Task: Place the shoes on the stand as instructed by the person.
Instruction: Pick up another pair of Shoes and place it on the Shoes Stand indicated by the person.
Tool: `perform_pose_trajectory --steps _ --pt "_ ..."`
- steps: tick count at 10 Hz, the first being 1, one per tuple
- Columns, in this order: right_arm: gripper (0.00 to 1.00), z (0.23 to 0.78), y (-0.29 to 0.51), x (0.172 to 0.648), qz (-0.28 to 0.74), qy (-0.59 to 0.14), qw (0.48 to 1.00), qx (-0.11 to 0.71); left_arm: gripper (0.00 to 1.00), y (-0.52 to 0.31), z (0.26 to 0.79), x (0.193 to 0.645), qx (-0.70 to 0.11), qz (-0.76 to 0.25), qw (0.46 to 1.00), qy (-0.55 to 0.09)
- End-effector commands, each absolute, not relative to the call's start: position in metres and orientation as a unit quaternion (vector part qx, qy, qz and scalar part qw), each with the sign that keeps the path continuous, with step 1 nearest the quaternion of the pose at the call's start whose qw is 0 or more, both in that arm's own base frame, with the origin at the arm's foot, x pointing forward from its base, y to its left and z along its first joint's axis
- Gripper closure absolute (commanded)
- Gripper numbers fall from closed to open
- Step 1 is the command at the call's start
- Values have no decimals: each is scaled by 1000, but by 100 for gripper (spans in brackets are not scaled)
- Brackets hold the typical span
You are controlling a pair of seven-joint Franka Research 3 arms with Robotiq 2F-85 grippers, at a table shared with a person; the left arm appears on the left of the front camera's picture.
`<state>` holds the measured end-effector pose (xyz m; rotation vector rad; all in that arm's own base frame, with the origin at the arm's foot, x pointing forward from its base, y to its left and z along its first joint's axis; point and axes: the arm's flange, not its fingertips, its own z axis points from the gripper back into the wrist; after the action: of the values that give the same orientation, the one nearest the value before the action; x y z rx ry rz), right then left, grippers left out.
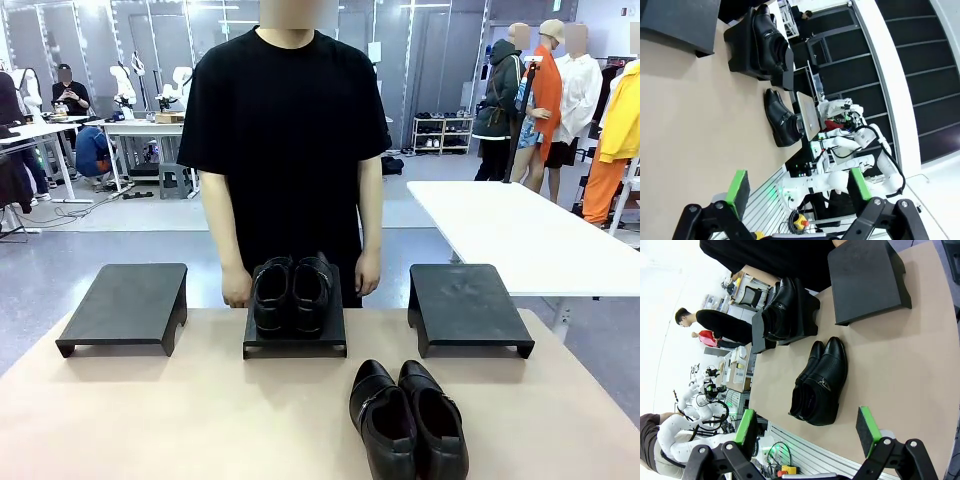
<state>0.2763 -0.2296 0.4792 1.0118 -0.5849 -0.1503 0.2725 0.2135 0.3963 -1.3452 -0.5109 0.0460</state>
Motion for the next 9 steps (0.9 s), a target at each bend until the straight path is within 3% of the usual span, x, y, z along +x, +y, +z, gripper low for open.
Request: perform_pose_trajectory --steps 1,9 --pt "0 481 -230 276 -64 -284 827 481 0 215 401 271 -610 13 758 -231" --pt "0 481 -230 276 -64 -284 827 481 0 215 401 271 -610 13 758 -231"
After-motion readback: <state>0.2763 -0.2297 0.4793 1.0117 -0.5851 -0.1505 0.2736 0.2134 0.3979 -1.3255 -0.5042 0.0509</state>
